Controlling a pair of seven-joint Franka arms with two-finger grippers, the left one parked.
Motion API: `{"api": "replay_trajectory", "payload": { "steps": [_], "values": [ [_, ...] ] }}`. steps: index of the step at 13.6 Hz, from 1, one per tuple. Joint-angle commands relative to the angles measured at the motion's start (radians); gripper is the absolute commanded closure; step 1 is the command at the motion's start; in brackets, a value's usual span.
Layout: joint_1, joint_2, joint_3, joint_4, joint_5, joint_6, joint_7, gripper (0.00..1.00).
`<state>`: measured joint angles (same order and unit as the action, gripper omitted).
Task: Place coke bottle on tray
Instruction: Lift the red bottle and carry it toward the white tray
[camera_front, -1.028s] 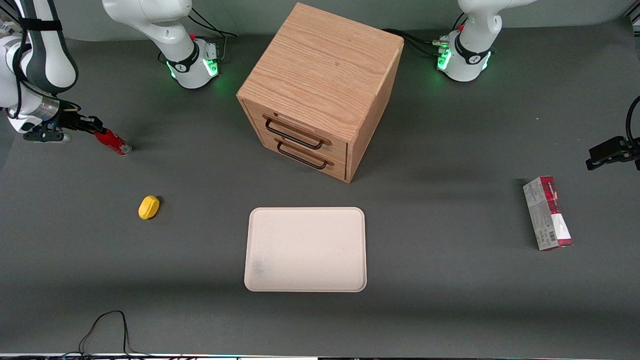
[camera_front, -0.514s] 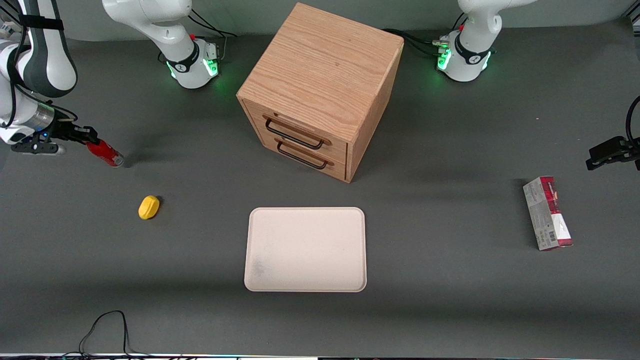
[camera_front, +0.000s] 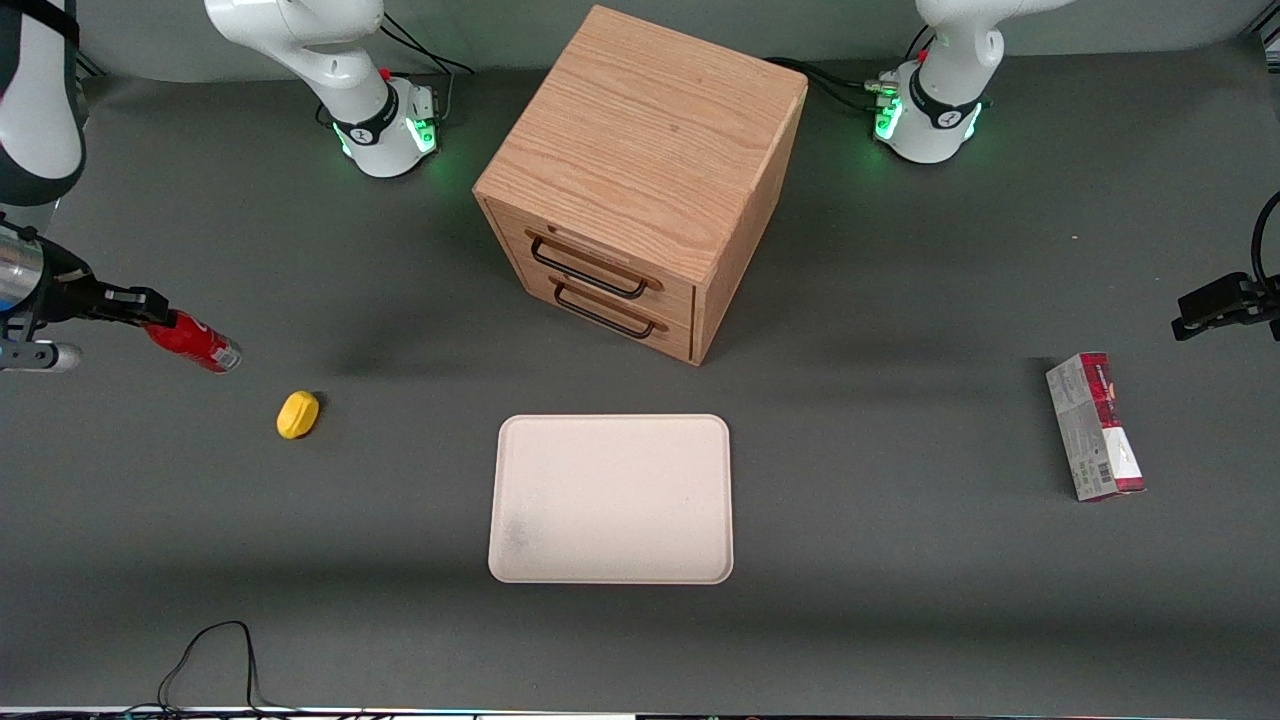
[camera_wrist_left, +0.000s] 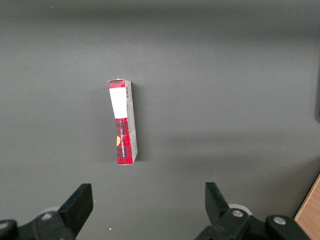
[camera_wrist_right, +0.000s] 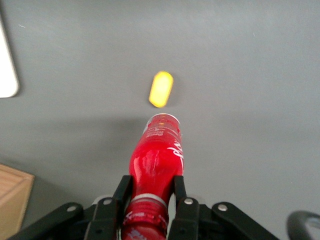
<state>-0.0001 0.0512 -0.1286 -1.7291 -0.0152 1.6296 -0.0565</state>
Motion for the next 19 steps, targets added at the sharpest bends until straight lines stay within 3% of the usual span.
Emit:
{"api": "replay_trajectory", "payload": {
  "steps": [1, 5, 8, 10, 11, 15, 19],
  "values": [
    [-0.086, 0.137, 0.186, 0.311, 0.018, -0.166, 0.130, 1.00],
    [-0.095, 0.280, 0.426, 0.561, 0.005, -0.221, 0.326, 1.00],
    [-0.086, 0.380, 0.579, 0.595, -0.025, -0.072, 0.476, 1.00],
    [-0.049, 0.488, 0.648, 0.595, -0.141, 0.074, 0.576, 1.00],
    [-0.041, 0.551, 0.673, 0.595, -0.190, 0.138, 0.602, 1.00],
    [-0.023, 0.719, 0.681, 0.585, -0.224, 0.389, 0.609, 1.00],
    [-0.012, 0.800, 0.678, 0.574, -0.304, 0.460, 0.610, 1.00]
  ]
}}
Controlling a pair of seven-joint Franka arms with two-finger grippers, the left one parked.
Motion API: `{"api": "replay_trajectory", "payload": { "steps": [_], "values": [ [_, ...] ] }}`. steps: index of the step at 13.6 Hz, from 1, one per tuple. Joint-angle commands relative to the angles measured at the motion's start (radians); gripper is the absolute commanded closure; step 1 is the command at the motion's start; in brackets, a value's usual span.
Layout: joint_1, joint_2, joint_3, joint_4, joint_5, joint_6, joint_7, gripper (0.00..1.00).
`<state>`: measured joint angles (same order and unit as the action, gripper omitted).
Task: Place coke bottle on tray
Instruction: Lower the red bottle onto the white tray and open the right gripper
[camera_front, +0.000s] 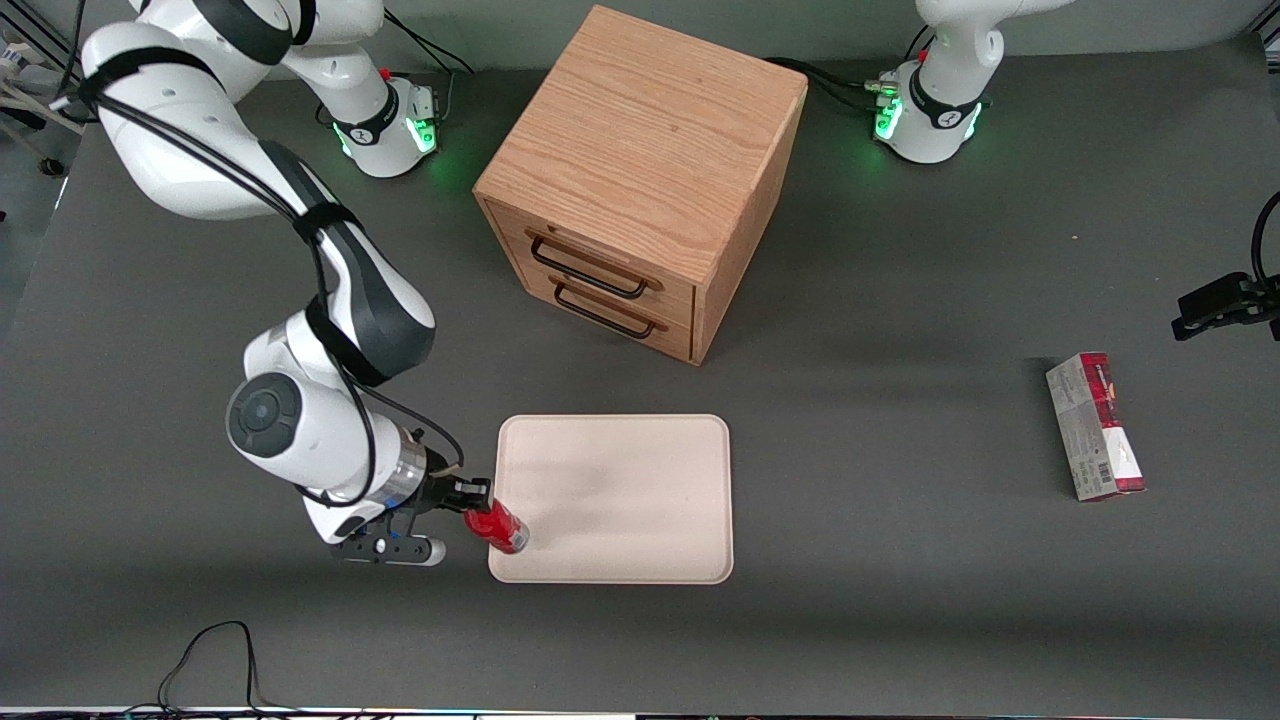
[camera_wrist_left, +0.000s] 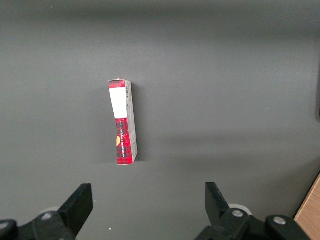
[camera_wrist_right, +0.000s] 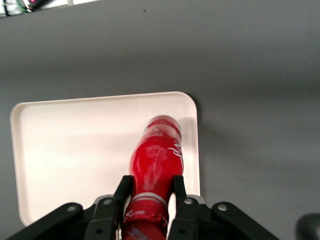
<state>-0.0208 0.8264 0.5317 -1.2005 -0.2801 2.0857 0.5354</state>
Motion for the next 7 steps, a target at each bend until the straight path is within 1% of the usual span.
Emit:
{"api": "replay_trajectory", "payload": {
  "steps": [1, 7],
  "values": [
    [0.009, 0.028, 0.016, 0.024, -0.040, 0.023, 0.018, 1.00],
    [0.010, 0.040, 0.013, -0.022, -0.040, 0.077, 0.020, 1.00]
  ]
}}
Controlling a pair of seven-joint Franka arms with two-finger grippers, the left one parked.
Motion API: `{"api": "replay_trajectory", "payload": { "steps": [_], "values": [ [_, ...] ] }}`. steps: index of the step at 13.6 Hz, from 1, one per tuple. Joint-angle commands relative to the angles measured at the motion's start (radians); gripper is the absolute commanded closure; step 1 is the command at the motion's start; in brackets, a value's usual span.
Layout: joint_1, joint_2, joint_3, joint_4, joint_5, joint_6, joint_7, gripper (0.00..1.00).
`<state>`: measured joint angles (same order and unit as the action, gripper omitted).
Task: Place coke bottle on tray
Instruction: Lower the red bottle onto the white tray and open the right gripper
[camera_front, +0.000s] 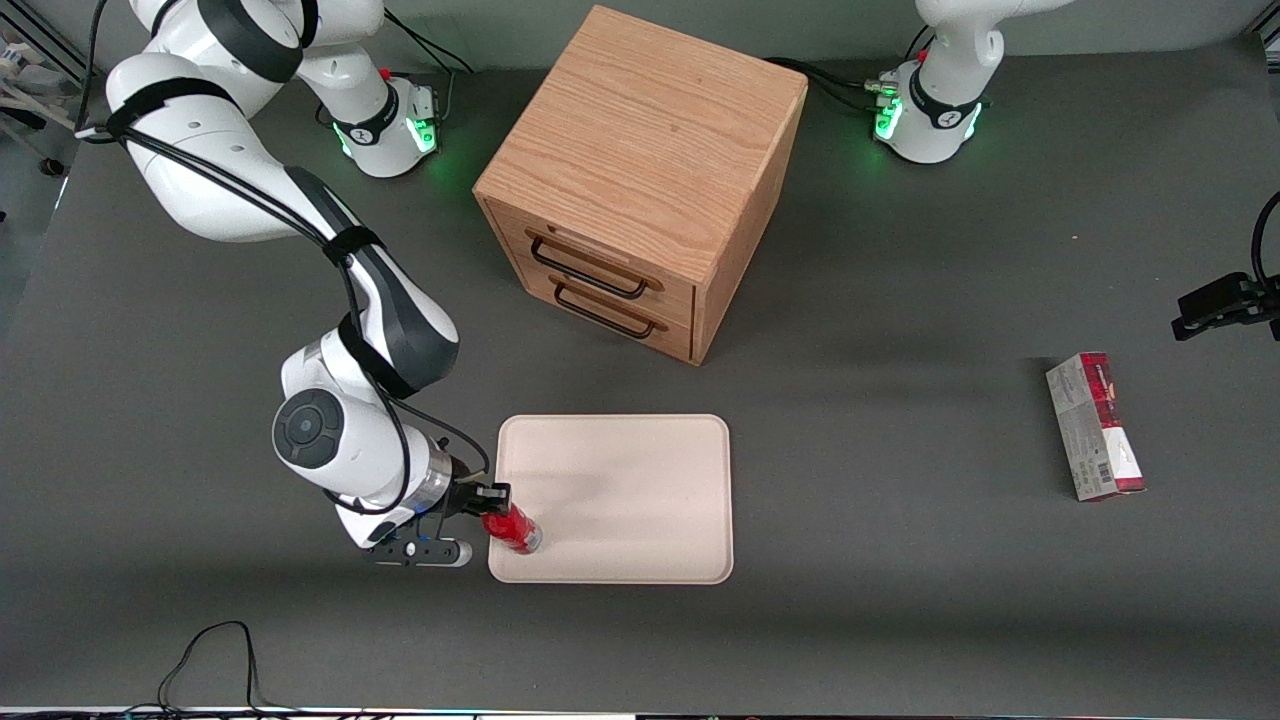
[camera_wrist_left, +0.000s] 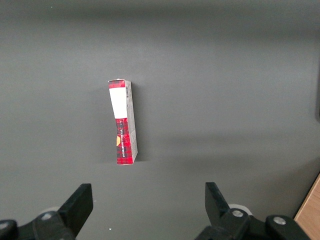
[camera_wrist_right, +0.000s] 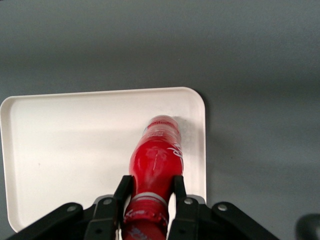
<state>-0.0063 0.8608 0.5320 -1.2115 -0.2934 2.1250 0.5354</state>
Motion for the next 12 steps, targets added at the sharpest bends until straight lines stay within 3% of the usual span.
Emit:
{"api": "replay_trajectory", "payload": {
  "steps": [1, 2, 3, 4, 5, 12],
  "values": [
    [-0.003, 0.007, 0.013, -0.013, -0.027, 0.039, 0.018, 1.00],
    [-0.003, 0.007, 0.013, -0.013, -0.027, 0.041, 0.014, 1.00],
    [-0.004, 0.007, 0.010, -0.013, -0.027, 0.041, 0.014, 0.81],
    [-0.003, 0.007, 0.006, -0.013, -0.027, 0.041, 0.020, 0.32],
    [-0.001, 0.007, 0.005, -0.014, -0.036, 0.044, 0.023, 0.02],
    [0.000, 0.000, -0.012, -0.002, -0.044, 0.078, 0.041, 0.00]
  ]
}}
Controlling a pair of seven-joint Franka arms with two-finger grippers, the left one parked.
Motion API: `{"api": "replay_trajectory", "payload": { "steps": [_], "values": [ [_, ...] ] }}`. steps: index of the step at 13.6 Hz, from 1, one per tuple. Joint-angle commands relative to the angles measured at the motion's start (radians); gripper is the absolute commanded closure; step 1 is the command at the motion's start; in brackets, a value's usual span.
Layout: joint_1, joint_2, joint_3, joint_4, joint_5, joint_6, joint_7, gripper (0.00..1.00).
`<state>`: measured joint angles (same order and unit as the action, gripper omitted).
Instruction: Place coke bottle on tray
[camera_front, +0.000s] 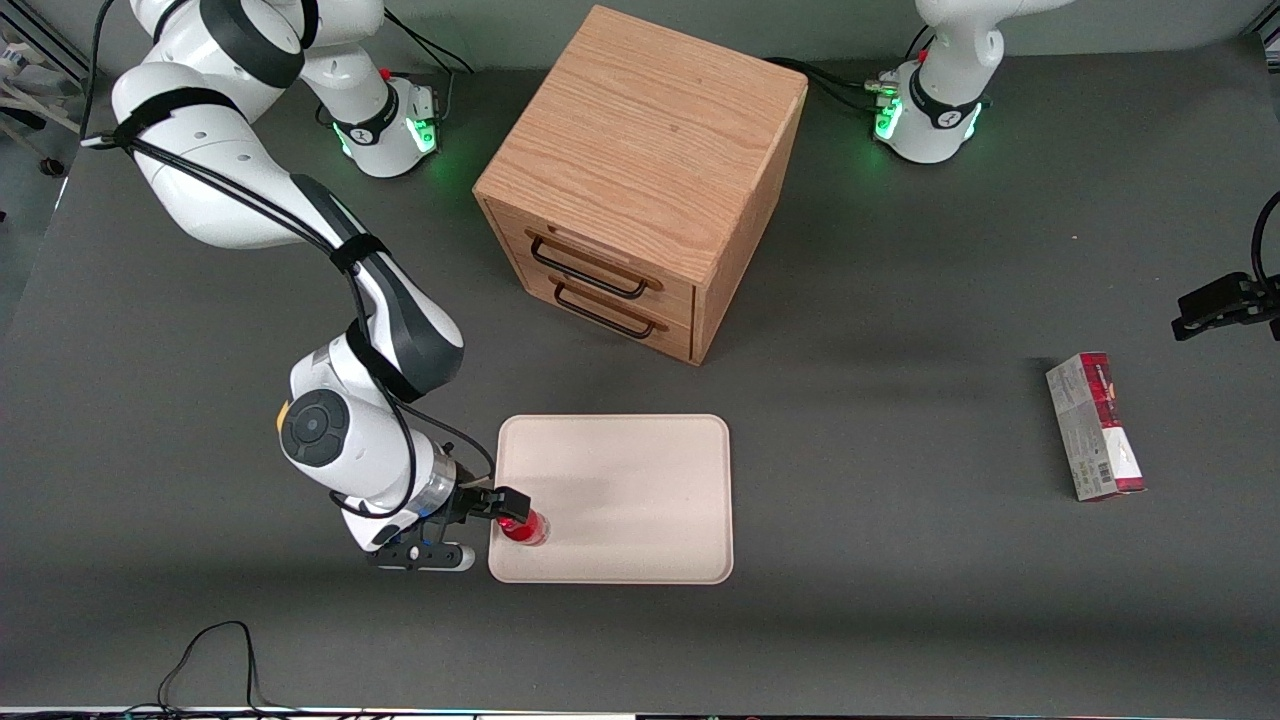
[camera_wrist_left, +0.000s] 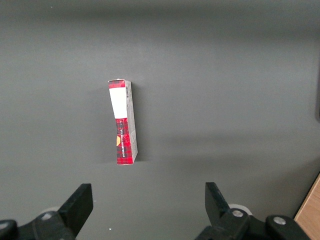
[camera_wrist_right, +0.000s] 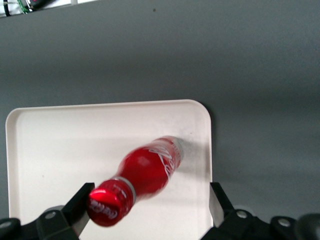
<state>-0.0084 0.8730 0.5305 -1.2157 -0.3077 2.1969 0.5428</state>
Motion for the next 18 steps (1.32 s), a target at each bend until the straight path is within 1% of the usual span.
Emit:
{"api": "replay_trajectory", "payload": {
  "steps": [1, 2, 3, 4, 6, 8, 10, 12, 14, 15, 16, 18],
  "values": [
    [0.033, -0.025, -0.055, 0.004, -0.031, -0.002, 0.032, 0.00],
    [0.063, -0.049, -0.105, 0.004, -0.030, -0.018, 0.026, 0.00],
    [0.068, -0.069, -0.125, 0.004, -0.030, -0.058, 0.019, 0.00],
    [0.068, -0.097, -0.130, 0.002, -0.030, -0.121, 0.005, 0.00],
    [0.068, -0.159, -0.161, -0.004, -0.021, -0.215, -0.114, 0.00],
    [0.068, -0.235, -0.193, -0.019, -0.016, -0.311, -0.158, 0.00],
    [0.070, -0.333, -0.224, -0.086, -0.008, -0.358, -0.194, 0.00],
    [0.070, -0.414, -0.276, -0.152, 0.057, -0.358, -0.198, 0.00],
    [0.071, -0.506, -0.358, -0.221, 0.158, -0.377, -0.233, 0.00],
    [0.074, -0.556, -0.400, -0.266, 0.195, -0.414, -0.338, 0.00],
    [0.080, -0.600, -0.437, -0.296, 0.212, -0.437, -0.428, 0.00],
    [0.082, -0.678, -0.516, -0.346, 0.260, -0.495, -0.492, 0.00]
  ]
}}
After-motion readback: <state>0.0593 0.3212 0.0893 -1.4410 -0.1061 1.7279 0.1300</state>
